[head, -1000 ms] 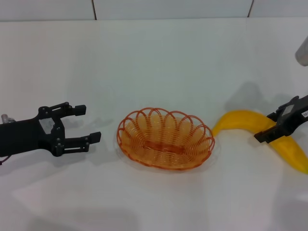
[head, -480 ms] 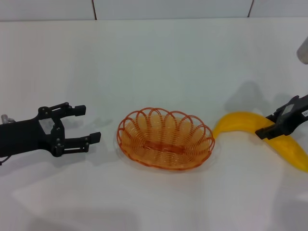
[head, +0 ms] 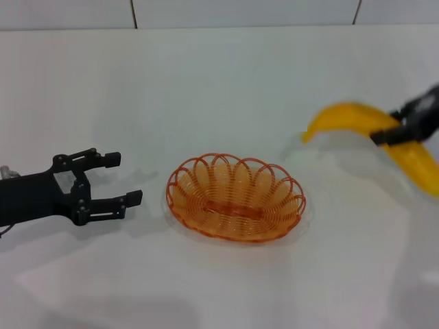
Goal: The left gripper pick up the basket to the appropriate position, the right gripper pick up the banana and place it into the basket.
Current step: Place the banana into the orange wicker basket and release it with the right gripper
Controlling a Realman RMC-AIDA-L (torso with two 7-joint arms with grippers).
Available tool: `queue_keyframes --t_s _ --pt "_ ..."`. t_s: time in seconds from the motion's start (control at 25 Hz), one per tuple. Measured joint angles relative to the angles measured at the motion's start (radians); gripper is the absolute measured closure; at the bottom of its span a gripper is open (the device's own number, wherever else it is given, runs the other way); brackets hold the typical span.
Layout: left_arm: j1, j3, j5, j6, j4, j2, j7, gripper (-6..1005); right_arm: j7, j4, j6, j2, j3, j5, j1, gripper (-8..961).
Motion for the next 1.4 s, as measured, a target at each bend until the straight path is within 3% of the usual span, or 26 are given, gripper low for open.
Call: queue_keyframes --t_s 0.2,0.44,0.72,0.96,1.4 --pt "0.000 0.000 0.003 0.000 0.000 0.000 0.001 122 -0.016 -0.133 -0.156 0.006 -0.054 0.229 0.006 415" --pt "-0.007 0.013 0.023 0.009 0.000 0.000 -0.002 122 -0.024 -0.134 -0.234 0.014 -0.235 0.401 0.064 406" --pt "-0.012 0.015 0.027 0.012 0.000 0.001 -0.003 123 -0.007 -0.028 -0.118 0.021 -0.427 0.492 0.124 396" --pt "-0.025 0.018 0.087 0.022 0.000 0.002 -0.003 123 0.005 0.150 0.032 0.020 -0.478 0.508 0.210 388" --pt "-0.036 0.025 0.138 0.025 0.000 0.002 -0.014 122 0.049 0.273 0.205 0.019 -0.558 0.469 0.232 373"
